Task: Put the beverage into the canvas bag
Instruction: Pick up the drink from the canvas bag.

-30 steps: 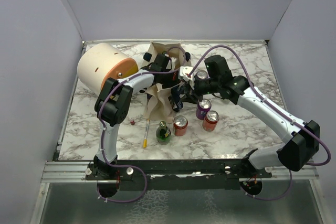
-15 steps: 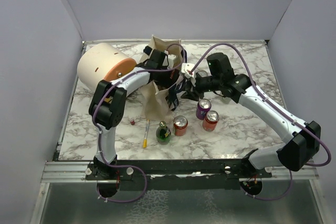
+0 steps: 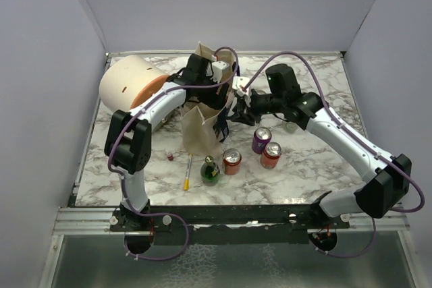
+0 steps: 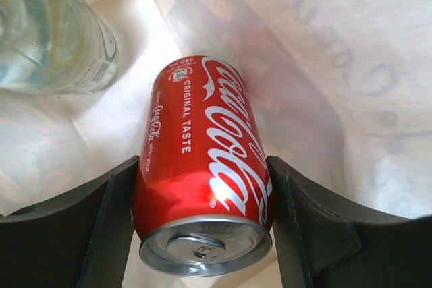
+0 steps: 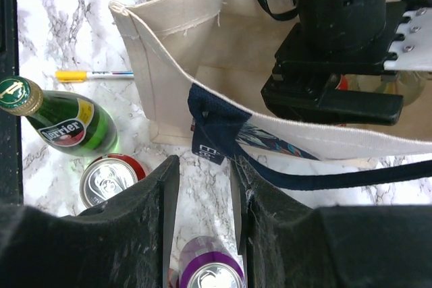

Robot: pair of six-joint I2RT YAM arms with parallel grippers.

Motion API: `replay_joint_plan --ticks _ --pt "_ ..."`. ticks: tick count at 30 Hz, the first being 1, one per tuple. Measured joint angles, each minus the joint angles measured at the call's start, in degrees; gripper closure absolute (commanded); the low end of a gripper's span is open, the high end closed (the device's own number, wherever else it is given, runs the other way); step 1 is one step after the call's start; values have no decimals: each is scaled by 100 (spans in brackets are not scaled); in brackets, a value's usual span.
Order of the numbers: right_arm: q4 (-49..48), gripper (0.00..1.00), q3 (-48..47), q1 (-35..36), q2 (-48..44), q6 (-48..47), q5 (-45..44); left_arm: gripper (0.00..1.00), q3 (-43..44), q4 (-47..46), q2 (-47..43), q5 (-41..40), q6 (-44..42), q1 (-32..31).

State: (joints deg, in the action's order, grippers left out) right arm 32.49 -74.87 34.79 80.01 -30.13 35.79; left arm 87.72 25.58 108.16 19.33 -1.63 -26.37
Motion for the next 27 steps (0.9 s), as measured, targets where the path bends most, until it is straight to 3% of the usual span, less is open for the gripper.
replay_joint_plan --ticks 27 --pt "-721 62 -706 -319 737 881 -103 100 376 330 -1268 1130 -216 699"
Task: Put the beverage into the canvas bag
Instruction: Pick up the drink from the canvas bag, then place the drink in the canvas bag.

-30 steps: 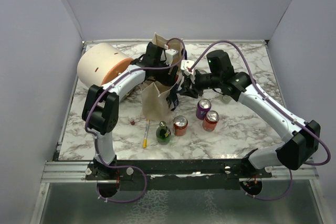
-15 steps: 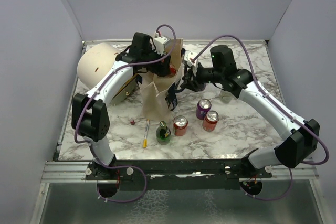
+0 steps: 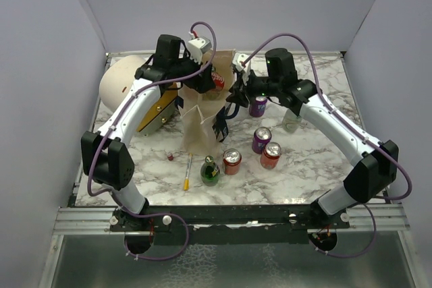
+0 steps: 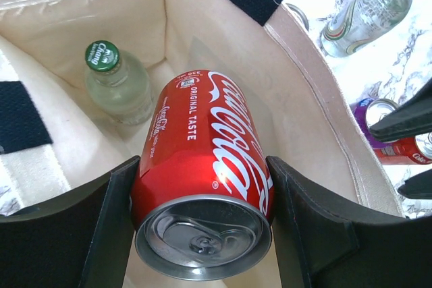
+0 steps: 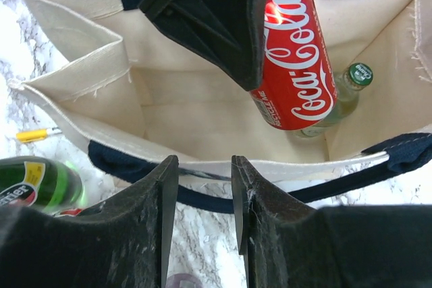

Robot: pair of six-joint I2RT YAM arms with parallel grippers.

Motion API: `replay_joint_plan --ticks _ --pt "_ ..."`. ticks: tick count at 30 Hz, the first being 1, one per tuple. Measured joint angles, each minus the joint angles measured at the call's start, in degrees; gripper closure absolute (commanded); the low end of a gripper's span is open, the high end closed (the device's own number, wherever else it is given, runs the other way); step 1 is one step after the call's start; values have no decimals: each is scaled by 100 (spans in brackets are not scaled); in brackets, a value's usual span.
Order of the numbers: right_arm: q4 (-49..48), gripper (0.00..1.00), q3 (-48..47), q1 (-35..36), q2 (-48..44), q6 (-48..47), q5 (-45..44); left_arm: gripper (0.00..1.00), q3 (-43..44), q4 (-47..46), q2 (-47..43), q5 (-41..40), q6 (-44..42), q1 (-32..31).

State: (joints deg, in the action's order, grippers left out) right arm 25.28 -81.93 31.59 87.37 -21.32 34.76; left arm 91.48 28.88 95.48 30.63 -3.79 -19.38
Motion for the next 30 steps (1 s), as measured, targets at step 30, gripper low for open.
replay_joint_plan --ticks 30 --pt "-236 36 -1187 -210 586 1871 -1829 100 636 678 531 -1132 -140 -286"
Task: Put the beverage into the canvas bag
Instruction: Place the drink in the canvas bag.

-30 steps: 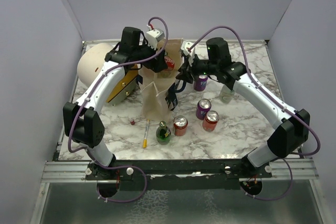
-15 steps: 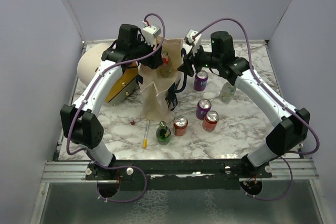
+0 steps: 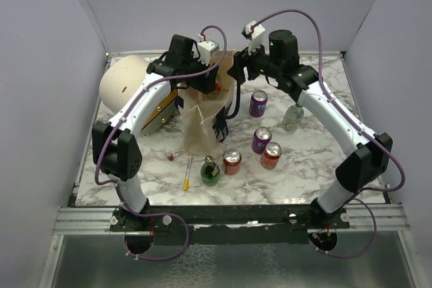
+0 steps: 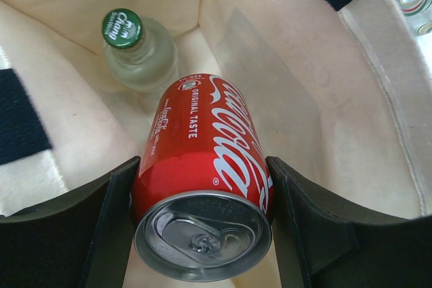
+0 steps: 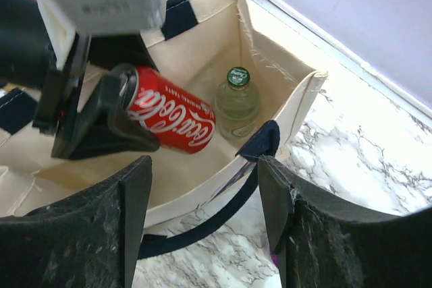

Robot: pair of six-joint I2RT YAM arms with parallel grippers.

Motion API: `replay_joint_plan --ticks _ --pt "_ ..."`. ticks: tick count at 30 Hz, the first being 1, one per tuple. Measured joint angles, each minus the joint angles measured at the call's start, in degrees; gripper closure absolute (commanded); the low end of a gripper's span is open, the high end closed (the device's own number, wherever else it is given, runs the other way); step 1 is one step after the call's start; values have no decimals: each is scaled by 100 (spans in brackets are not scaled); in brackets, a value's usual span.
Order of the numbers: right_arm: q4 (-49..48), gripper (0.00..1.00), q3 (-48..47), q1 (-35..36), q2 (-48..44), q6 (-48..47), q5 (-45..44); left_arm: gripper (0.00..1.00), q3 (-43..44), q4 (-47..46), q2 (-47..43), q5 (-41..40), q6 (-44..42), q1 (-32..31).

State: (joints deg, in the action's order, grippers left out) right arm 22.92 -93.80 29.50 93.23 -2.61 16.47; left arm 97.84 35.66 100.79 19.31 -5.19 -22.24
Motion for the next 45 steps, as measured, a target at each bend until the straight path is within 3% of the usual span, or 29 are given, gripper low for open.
replay_joint_plan --ticks 9,14,31,45 --pt "22 41 -162 -46 503 398 -424 100 -50 -22 280 -101 -9 -105" --pt "24 47 -162 -184 627 595 -466 100 -487 -428 214 -98 -15 -109" --pt "9 62 -52 -647 802 595 186 100 -417 -568 621 -232 -210 -116" --pt "-26 64 66 -723 824 361 564 96 13 -463 1416 -389 -365 -192"
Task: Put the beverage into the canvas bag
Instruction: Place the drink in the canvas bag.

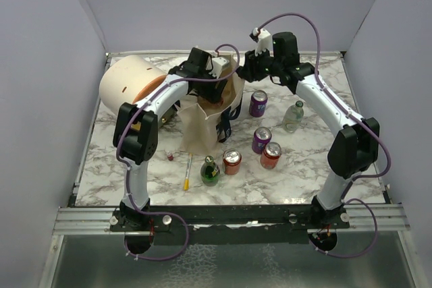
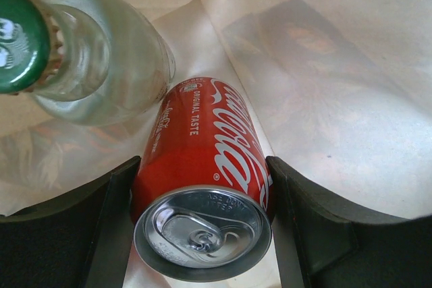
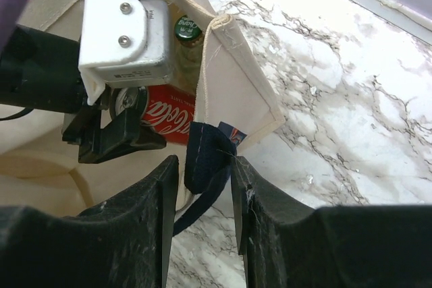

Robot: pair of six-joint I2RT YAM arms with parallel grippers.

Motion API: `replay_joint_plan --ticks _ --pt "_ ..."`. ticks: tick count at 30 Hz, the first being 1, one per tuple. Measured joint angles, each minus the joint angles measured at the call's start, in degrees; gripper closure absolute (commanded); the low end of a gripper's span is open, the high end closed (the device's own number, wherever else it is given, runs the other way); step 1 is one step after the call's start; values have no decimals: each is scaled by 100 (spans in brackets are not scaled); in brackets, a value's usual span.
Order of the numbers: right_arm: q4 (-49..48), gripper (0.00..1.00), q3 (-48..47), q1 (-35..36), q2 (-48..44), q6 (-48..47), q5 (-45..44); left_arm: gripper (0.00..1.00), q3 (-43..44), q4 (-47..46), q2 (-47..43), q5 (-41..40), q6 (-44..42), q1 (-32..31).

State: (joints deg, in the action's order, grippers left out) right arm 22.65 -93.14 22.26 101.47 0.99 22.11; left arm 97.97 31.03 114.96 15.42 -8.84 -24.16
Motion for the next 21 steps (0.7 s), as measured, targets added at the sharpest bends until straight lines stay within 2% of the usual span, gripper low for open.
replay_joint_plan --ticks 10,21 --pt "-4 64 -22 -26 114 -85 76 86 31 -48 299 -55 -79 -20" --pt "-50 64 -24 -26 140 -162 114 61 673 85 846 -232 13 -35"
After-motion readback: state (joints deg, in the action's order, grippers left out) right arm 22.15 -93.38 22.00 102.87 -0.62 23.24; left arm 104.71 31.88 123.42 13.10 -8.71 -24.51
